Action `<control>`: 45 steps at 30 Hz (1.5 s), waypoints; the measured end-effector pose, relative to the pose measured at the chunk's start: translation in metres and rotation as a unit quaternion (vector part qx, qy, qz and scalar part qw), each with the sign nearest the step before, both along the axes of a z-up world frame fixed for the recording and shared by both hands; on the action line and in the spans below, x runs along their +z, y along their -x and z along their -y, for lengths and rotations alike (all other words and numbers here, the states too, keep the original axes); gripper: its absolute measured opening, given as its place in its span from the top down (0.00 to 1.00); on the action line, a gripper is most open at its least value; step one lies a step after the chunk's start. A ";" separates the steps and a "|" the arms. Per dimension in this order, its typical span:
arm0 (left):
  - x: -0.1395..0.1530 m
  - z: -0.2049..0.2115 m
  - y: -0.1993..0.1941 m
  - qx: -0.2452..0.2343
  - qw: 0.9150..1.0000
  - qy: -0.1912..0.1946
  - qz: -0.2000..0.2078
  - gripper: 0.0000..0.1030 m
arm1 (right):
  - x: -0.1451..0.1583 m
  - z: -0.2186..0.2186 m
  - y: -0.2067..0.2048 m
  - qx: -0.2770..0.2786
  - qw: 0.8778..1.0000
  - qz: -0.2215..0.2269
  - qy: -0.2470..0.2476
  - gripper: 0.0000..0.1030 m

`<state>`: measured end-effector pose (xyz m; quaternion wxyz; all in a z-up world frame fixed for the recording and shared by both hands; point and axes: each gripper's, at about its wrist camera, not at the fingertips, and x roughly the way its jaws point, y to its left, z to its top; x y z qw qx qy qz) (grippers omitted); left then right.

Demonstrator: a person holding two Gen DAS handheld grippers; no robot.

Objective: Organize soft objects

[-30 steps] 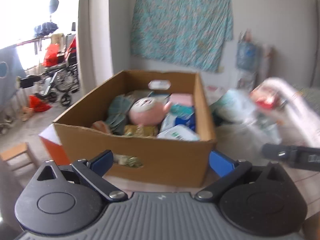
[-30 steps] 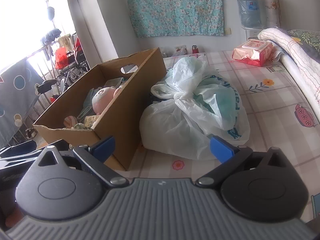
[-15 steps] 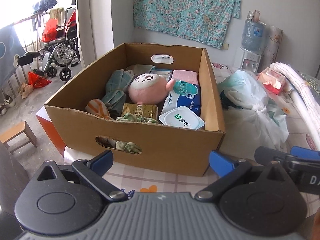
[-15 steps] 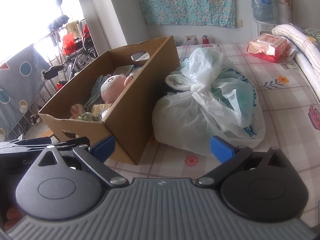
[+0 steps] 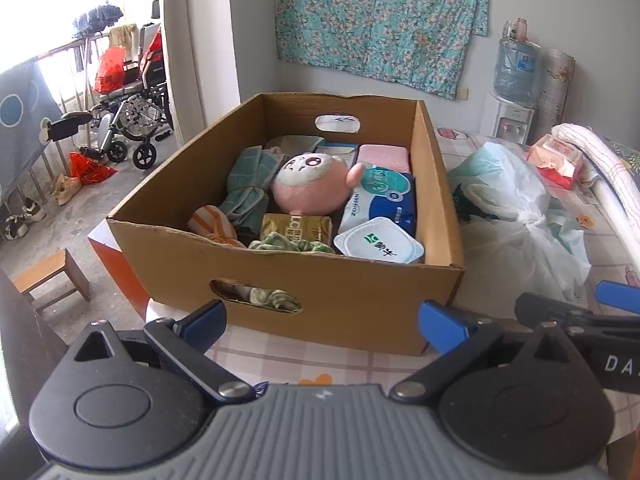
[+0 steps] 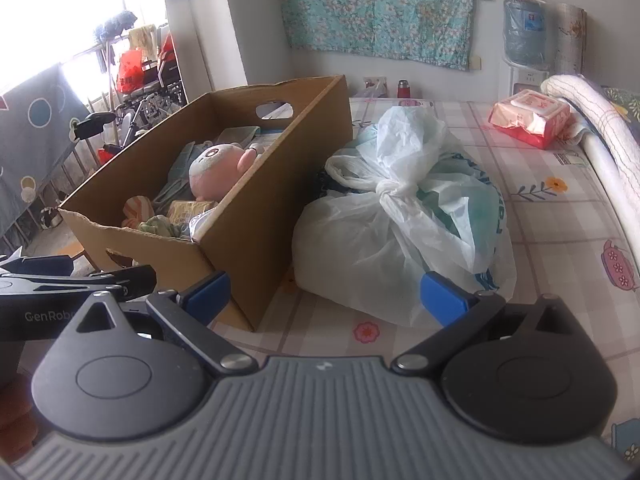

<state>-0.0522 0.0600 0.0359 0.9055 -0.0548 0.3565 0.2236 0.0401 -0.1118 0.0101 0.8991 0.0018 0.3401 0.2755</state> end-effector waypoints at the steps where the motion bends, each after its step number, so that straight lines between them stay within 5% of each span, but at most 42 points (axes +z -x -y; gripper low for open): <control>1: 0.000 -0.001 0.000 0.002 1.000 -0.001 -0.001 0.00 | 0.000 -0.001 0.000 0.002 1.000 0.002 0.001 0.01; 45: -0.005 -0.023 0.000 0.032 0.999 0.015 -0.015 0.01 | 0.000 -0.033 -0.008 0.032 0.999 0.000 0.029 0.01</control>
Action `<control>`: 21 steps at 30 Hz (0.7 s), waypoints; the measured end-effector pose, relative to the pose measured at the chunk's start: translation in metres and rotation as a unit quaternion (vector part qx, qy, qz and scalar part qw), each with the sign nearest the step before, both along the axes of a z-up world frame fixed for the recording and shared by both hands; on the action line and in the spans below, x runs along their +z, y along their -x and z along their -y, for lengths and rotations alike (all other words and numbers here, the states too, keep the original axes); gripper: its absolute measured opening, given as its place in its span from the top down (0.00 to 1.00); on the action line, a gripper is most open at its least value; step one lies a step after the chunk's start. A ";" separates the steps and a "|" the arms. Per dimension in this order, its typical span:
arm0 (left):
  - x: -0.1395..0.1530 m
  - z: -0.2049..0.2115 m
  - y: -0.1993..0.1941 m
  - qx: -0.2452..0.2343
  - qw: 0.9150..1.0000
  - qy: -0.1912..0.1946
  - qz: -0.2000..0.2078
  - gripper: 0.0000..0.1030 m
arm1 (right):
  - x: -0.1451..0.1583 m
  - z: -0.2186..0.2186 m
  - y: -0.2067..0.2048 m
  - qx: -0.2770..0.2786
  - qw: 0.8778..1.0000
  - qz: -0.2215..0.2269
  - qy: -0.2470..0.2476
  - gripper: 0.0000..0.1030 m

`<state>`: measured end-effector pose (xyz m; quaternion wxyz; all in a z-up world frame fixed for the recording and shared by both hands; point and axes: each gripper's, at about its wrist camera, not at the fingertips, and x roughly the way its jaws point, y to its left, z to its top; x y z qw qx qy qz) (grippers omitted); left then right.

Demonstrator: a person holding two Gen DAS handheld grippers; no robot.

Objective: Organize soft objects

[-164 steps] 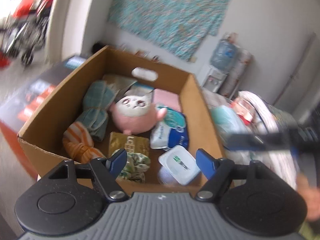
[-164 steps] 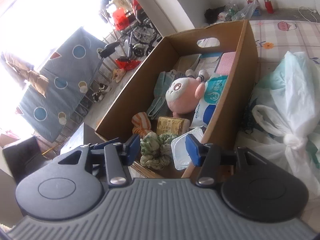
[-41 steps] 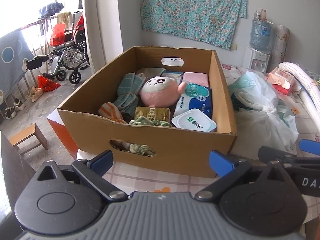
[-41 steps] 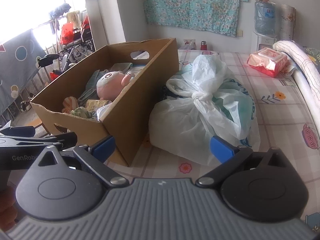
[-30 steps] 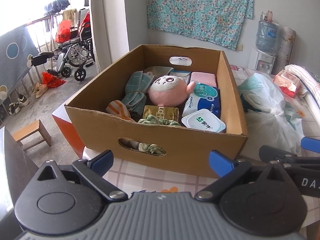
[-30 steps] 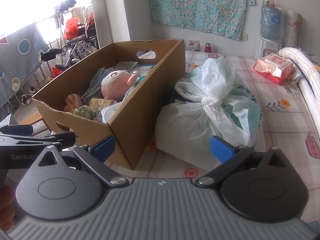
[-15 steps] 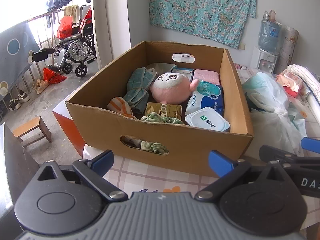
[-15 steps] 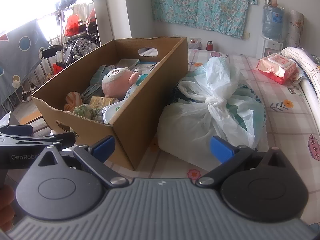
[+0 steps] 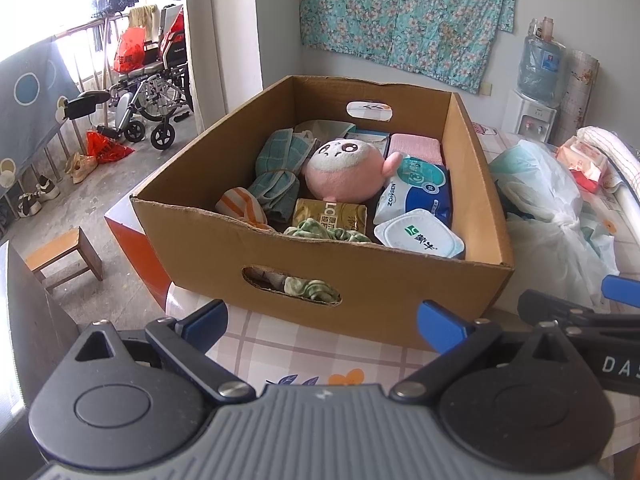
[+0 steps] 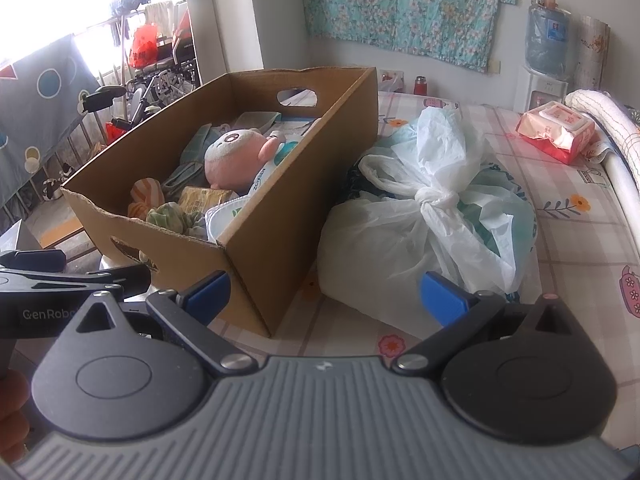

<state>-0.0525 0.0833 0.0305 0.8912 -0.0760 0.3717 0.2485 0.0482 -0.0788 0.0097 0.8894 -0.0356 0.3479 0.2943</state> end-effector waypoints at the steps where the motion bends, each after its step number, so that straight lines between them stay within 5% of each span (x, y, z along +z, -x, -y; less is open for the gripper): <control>1: 0.000 0.000 0.000 0.000 1.000 0.001 0.000 0.01 | 0.000 0.000 0.000 0.000 1.000 0.000 0.000 0.01; 21: -0.004 -0.002 0.000 0.001 1.000 0.004 -0.002 0.01 | -0.001 -0.001 -0.001 0.001 1.000 -0.001 0.001 0.01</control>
